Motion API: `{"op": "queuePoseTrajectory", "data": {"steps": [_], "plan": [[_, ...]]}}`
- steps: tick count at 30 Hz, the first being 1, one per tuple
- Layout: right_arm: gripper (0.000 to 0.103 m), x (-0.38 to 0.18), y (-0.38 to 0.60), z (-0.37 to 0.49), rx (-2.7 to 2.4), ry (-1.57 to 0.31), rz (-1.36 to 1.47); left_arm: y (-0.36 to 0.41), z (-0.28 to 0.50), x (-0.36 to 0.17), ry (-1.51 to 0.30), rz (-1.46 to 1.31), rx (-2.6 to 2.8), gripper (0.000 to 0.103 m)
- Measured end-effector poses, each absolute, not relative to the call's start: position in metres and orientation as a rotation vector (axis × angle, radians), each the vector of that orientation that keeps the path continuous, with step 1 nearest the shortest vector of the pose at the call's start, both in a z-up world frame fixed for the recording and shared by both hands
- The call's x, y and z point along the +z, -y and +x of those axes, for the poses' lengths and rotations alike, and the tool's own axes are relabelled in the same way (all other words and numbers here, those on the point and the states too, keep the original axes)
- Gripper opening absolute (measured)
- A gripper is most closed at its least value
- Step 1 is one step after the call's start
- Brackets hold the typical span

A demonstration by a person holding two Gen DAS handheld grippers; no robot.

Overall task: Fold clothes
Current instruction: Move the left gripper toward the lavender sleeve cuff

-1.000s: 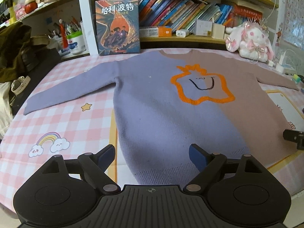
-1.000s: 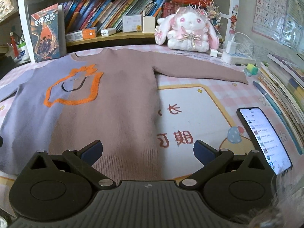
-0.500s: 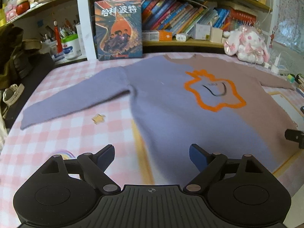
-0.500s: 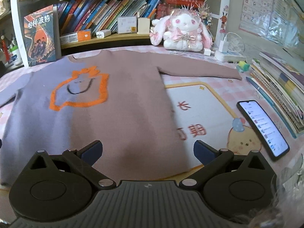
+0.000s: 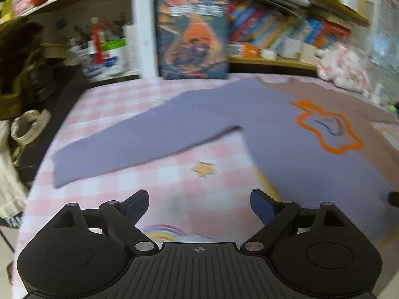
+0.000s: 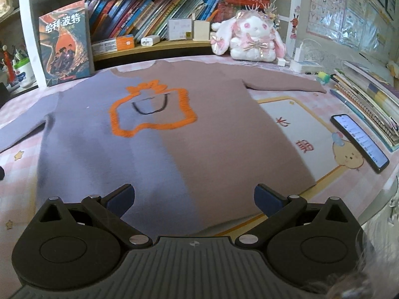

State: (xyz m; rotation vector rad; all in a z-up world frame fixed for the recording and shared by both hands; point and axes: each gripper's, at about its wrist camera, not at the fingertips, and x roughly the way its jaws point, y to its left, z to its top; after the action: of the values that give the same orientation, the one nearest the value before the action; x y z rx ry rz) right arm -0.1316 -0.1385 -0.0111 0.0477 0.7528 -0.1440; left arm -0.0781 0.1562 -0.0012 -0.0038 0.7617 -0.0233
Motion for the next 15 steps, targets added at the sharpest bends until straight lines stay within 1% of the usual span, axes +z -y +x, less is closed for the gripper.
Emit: {"op": "queuePoseTrajectory", "data": {"steps": [4, 10, 15], "plan": [[0.103, -0.01, 0.124, -0.131, -0.154, -0.748, 0.05, -0.188, -0.072, -0.003, -0.738, -0.034, 0.05, 0.091], [0.103, -0.009, 0.111, -0.126, -0.152, -0.743, 0.045, -0.231, -0.069, -0.007, -0.628, -0.1, 0.199, 0.091], [0.103, -0.009, 0.105, -0.123, -0.129, -0.744, 0.065, -0.261, -0.065, -0.012, -0.583, -0.158, 0.274, 0.091]]}}
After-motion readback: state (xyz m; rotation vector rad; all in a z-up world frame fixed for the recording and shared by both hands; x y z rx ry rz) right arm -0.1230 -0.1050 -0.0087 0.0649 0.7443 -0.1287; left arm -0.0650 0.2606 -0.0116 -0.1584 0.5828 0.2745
